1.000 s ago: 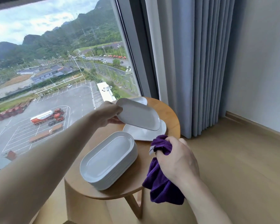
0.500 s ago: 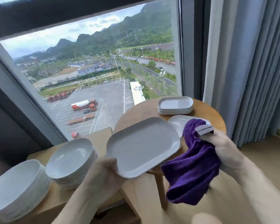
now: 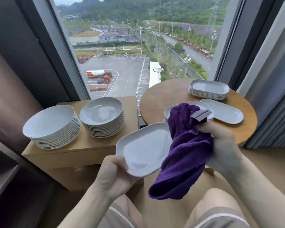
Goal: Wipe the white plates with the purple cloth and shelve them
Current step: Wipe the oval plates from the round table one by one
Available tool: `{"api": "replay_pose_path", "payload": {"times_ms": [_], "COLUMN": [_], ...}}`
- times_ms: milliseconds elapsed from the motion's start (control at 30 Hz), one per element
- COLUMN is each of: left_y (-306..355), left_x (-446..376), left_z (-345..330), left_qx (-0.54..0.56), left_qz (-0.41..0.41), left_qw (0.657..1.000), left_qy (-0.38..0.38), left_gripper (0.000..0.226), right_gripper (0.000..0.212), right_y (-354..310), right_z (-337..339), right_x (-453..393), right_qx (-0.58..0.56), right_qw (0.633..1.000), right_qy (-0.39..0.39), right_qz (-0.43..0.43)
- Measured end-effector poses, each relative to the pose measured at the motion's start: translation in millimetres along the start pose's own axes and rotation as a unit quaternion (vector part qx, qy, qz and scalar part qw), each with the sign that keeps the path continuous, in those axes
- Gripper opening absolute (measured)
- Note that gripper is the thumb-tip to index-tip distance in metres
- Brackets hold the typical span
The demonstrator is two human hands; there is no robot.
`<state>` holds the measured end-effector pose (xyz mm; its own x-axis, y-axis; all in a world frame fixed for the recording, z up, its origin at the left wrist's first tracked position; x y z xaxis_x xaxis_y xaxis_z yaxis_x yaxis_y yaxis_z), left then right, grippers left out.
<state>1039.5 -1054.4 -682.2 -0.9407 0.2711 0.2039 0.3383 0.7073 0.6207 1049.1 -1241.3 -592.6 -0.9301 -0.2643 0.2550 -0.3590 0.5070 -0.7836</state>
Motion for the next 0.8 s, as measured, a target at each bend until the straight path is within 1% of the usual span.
{"api": "replay_pose_path", "payload": {"times_ms": [100, 133, 167, 200, 233, 267, 300, 333, 367, 400, 433, 533, 600, 667, 733, 800], "left_y": [-1.0, -2.7, -5.4, -8.4, -11.9, -15.8, -19.8, -22.8, -25.4, -28.0, -29.6, -29.8, -28.8, -28.6, -28.9, -27.1], "left_x": [-1.2, -1.9, -2.6, -2.2, -1.3, -0.8, 0.0, 0.8, 1.8, 2.4, 2.8, 3.7, 4.1, 5.4, 3.6, 1.5], "left_z": [11.7, 10.5, 11.5, 12.2, 13.9, 15.9, 17.7, 18.2, 18.1, 17.7, 16.6, 11.1, 8.8, 4.2, 3.5, 4.8], "left_qx": [-0.035, -0.04, -0.048, -0.058, -0.073, -0.091, -0.105, -0.12, -0.13, -0.137, -0.142, -0.186, -0.218, -0.233, -0.236, -0.22], "left_qz": [-0.011, -0.017, -0.021, -0.026, -0.028, -0.031, -0.032, -0.034, -0.034, -0.032, -0.03, -0.032, -0.046, -0.059, -0.066, -0.066], "left_qw": [0.999, 0.999, 0.999, 0.998, 0.997, 0.995, 0.994, 0.992, 0.991, 0.99, 0.989, 0.982, 0.974, 0.97, 0.968, 0.972], "left_qy": [0.012, 0.009, 0.014, 0.017, 0.025, 0.029, 0.028, 0.026, 0.022, 0.016, 0.009, -0.014, -0.027, -0.045, -0.051, -0.047], "left_gripper": [0.094, 0.094, 0.095, 0.094, 0.092, 0.09, 0.093, 0.097, 0.1, 0.101, 0.101, 0.097, 0.093, 0.091, 0.09, 0.09], "right_gripper": [0.037, 0.035, 0.024, 0.021, 0.03, 0.035, 0.047, 0.062, 0.072, 0.078, 0.081, 0.091, 0.086, 0.075, 0.068, 0.066], "right_y": [13.7, 21.6, 28.4, 33.6, 36.3, 37.9, 44.2, 55.3, 65.4, 73.1, 77.1, 83.2, 83.7, 85.8, 91.4, 101.4], "right_z": [6.4, 7.8, 11.8, 21.5, 29.0, 27.8, 25.1, 23.7, 24.7, 30.0, 32.8, 35.0, 30.5, 20.7, 6.9, -6.8], "right_x": [-6.8, -12.6, -18.2, -22.5, -22.6, -22.8, -24.0, -26.4, -27.6, -28.3, -29.3, -29.5, -28.1, -25.6, -22.4, -18.7], "right_qx": [-0.048, -0.052, -0.04, 0.008, 0.097, 0.2, 0.304, 0.396, 0.467, 0.516, 0.543, 0.58, 0.602, 0.609, 0.624, 0.635], "right_qw": [0.999, 0.998, 0.998, 0.996, 0.986, 0.965, 0.935, 0.9, 0.866, 0.835, 0.816, 0.786, 0.765, 0.76, 0.754, 0.754], "right_qy": [0.02, 0.022, 0.04, 0.086, 0.132, 0.156, 0.166, 0.167, 0.173, 0.187, 0.197, 0.215, 0.226, 0.218, 0.184, 0.139], "right_qz": [0.009, 0.004, 0.005, 0.019, 0.04, 0.063, 0.075, 0.067, 0.047, 0.028, 0.016, 0.013, 0.033, 0.065, 0.089, 0.097]}}
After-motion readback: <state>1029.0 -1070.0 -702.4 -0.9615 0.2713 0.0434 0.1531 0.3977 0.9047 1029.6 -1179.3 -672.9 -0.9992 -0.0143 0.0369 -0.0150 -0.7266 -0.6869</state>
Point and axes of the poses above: each hand's wrist, its own x-axis away from the middle knuckle, its own z-axis out of the back of the hand, y = z × x, the point moved 10 cm from there along -x, towards the middle knuckle, and after that the axes turned 15 degrees about -z, right-handed, at the moved point
